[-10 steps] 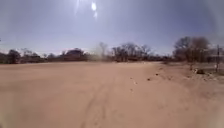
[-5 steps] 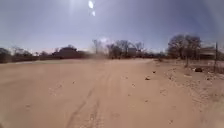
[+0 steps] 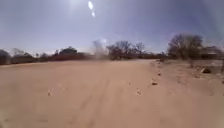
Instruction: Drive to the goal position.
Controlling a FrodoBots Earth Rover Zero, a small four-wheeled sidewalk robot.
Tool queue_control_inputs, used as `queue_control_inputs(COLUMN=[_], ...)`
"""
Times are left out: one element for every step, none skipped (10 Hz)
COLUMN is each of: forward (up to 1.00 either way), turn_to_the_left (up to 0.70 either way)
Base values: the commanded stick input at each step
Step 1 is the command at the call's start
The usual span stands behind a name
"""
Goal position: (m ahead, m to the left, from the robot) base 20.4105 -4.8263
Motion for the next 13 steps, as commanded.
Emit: queue_control_inputs(forward=[1.0,1.0,1.0,1.0,1.0,1.0,1.0,1.0,1.0,1.0,1.0,1.0,1.0], turn_to_the_left=[0.0,0.0,0.0,0.0,0.0,0.0,0.0,0.0,0.0,0.0,-0.07,-0.19,-0.27])
